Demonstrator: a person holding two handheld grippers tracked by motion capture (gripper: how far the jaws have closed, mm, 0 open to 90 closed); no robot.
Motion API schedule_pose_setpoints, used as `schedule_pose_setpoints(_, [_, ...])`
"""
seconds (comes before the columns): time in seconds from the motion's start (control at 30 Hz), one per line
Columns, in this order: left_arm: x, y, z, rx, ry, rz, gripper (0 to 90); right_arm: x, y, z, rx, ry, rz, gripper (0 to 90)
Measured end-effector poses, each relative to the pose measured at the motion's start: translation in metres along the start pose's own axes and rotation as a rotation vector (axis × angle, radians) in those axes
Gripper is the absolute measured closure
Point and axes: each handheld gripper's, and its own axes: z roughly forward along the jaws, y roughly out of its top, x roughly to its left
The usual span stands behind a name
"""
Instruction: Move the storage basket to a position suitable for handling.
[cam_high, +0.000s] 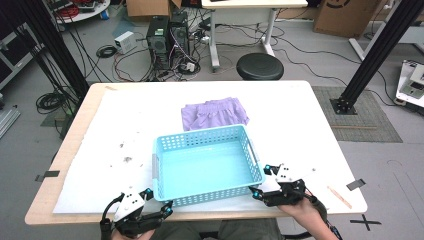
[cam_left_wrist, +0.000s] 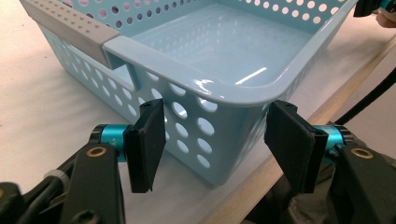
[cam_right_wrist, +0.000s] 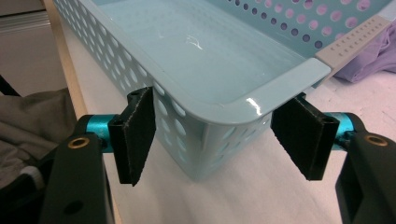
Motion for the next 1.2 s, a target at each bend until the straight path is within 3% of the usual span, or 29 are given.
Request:
schedule_pose_setpoints(0.2, [0.001, -0.001, 0.001, 0.012, -0.004, -0.006, 38.9, -0.005, -0.002, -0.002, -0.014, 0.045, 0.040, 37.0])
schedule_pose_setpoints(0.37, [0.002, -0.001, 0.003, 0.027, 0.013, -0.007, 39.4, -0.004, -0.001, 0.001, -0.003, 0.031, 0.028, 37.3])
schedule_pose_setpoints(0.5, [0.000, 0.000, 0.002, 0.031, 0.031, 0.019, 39.6, -0.002, 0.001, 0.000, 0.011, 0.024, 0.039, 37.6])
schedule_pose_setpoints(0.63, [-0.001, 0.001, 0.002, 0.025, 0.027, 0.023, 39.7, -0.002, 0.002, -0.001, 0.013, 0.022, 0.044, 37.6])
schedule_pose_setpoints(0.77, [-0.004, 0.005, -0.002, 0.005, 0.043, 0.063, 39.8, 0.002, 0.005, -0.006, 0.006, 0.006, 0.039, 37.7])
schedule_pose_setpoints(0.83, [-0.004, 0.009, -0.005, -0.008, 0.046, 0.072, 39.8, 0.002, 0.007, -0.008, -0.010, -0.002, 0.015, 37.7])
schedule_pose_setpoints(1.0, [-0.002, 0.017, -0.006, -0.033, 0.040, 0.077, 39.7, 0.002, 0.015, -0.013, -0.028, -0.012, 0.015, 37.7])
schedule_pose_setpoints(1.2, [0.011, 0.041, -0.003, -0.053, 0.028, 0.119, 39.7, -0.007, 0.030, -0.018, -0.055, -0.043, 0.022, 37.7])
